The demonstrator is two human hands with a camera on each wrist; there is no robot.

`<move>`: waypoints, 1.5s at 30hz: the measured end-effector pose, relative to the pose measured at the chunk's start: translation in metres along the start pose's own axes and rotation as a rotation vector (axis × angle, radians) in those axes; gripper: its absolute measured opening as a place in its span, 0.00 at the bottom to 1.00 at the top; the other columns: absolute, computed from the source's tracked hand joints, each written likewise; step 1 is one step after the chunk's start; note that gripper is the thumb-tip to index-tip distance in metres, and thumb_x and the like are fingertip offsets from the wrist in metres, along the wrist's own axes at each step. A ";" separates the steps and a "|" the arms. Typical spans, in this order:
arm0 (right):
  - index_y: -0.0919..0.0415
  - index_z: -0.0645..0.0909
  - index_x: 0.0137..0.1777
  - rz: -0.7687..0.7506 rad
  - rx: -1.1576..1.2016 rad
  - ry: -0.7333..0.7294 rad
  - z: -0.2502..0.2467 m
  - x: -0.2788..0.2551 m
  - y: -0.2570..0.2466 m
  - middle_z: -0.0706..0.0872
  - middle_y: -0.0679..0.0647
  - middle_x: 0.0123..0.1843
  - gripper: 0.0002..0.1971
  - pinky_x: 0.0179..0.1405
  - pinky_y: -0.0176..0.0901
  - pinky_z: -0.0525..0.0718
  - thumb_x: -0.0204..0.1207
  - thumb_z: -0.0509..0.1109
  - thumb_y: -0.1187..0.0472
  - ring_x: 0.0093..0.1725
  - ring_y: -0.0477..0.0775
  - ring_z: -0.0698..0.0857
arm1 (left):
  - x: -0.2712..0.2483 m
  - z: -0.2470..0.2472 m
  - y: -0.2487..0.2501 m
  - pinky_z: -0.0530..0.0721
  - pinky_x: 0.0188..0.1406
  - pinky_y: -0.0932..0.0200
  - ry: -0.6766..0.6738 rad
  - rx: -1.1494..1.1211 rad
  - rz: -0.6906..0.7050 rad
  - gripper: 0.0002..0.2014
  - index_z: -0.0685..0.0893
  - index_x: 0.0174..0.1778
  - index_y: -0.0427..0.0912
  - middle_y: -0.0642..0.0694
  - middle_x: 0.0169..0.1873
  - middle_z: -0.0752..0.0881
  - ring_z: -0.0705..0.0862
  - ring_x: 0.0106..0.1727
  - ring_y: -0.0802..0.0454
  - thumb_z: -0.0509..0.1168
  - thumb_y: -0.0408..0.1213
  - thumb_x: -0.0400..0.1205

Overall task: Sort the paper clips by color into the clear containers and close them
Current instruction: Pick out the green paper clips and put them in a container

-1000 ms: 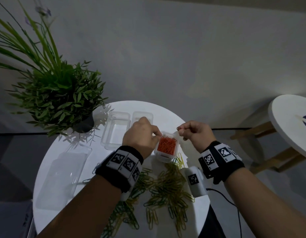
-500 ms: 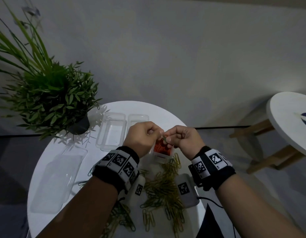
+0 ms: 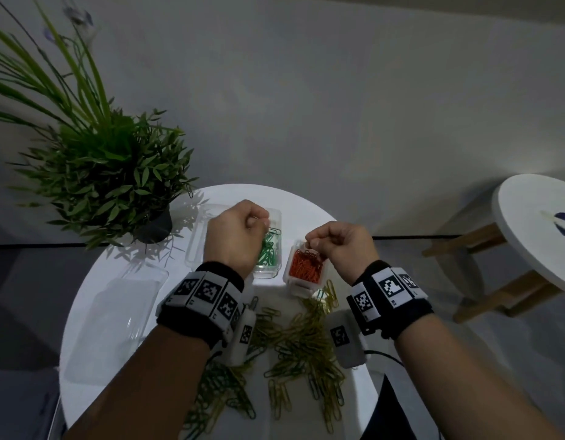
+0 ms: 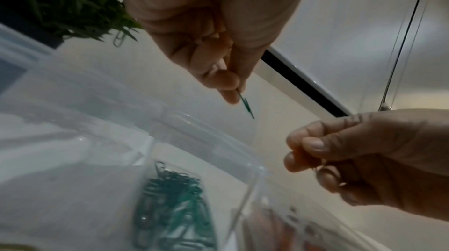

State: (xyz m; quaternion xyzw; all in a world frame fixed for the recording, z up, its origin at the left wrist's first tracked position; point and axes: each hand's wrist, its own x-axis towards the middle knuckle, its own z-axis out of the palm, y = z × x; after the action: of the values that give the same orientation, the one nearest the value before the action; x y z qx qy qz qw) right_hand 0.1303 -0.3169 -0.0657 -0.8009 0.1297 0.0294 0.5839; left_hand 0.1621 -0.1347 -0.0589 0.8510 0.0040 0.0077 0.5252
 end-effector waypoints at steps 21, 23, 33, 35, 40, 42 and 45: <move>0.46 0.87 0.59 -0.036 -0.832 -0.160 -0.010 -0.068 0.054 0.83 0.51 0.54 0.15 0.55 0.38 0.76 0.79 0.66 0.64 0.57 0.53 0.82 | -0.099 0.008 -0.030 0.79 0.57 0.54 -0.599 0.773 0.195 0.17 0.80 0.68 0.59 0.48 0.59 0.80 0.80 0.62 0.48 0.61 0.49 0.83; 0.47 0.89 0.56 -0.036 -0.809 -0.143 -0.009 -0.069 0.055 0.84 0.50 0.52 0.14 0.52 0.37 0.77 0.78 0.67 0.64 0.55 0.53 0.83 | -0.099 0.001 -0.032 0.79 0.56 0.57 -0.546 0.781 0.187 0.15 0.83 0.64 0.57 0.48 0.58 0.82 0.81 0.61 0.47 0.62 0.49 0.83; 0.48 0.89 0.55 -0.060 -0.957 -0.179 -0.001 -0.063 0.043 0.85 0.49 0.53 0.10 0.57 0.44 0.81 0.76 0.72 0.60 0.57 0.55 0.83 | -0.071 -0.043 -0.052 0.78 0.59 0.52 -0.435 0.840 -0.055 0.17 0.80 0.68 0.60 0.46 0.64 0.76 0.78 0.66 0.45 0.62 0.42 0.83; 0.51 0.89 0.46 -0.073 -0.945 -0.188 0.003 -0.064 0.039 0.85 0.49 0.49 0.07 0.54 0.47 0.82 0.74 0.72 0.63 0.53 0.55 0.84 | -0.071 -0.042 -0.053 0.78 0.60 0.52 -0.470 0.824 -0.032 0.18 0.80 0.68 0.60 0.47 0.65 0.76 0.78 0.67 0.46 0.63 0.43 0.83; 0.50 0.86 0.36 -0.084 -0.969 -0.241 0.014 -0.068 0.032 0.85 0.48 0.45 0.07 0.49 0.45 0.83 0.72 0.72 0.63 0.47 0.52 0.83 | -0.072 -0.033 -0.048 0.77 0.47 0.55 -0.474 0.826 0.065 0.10 0.86 0.56 0.54 0.48 0.57 0.80 0.81 0.59 0.46 0.63 0.42 0.82; 0.49 0.81 0.30 -0.067 -0.939 -0.219 0.015 -0.070 0.032 0.86 0.46 0.40 0.10 0.45 0.43 0.83 0.71 0.72 0.63 0.43 0.50 0.83 | -0.071 -0.033 -0.046 0.78 0.47 0.55 -0.473 0.817 0.088 0.08 0.86 0.53 0.52 0.48 0.55 0.79 0.82 0.58 0.46 0.64 0.42 0.82; 0.51 0.76 0.26 -0.053 -0.795 -0.153 0.013 -0.076 0.031 0.86 0.44 0.31 0.14 0.35 0.34 0.81 0.69 0.72 0.67 0.34 0.43 0.84 | -0.069 -0.034 -0.044 0.80 0.55 0.53 -0.495 0.727 0.116 0.09 0.85 0.56 0.54 0.50 0.58 0.79 0.81 0.61 0.49 0.66 0.43 0.81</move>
State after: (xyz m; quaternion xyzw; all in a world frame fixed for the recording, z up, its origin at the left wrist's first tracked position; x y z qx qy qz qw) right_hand 0.0510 -0.3003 -0.0836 -0.9629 0.0436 0.1215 0.2370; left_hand 0.0927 -0.0856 -0.0835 0.9554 -0.1673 -0.1685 0.1754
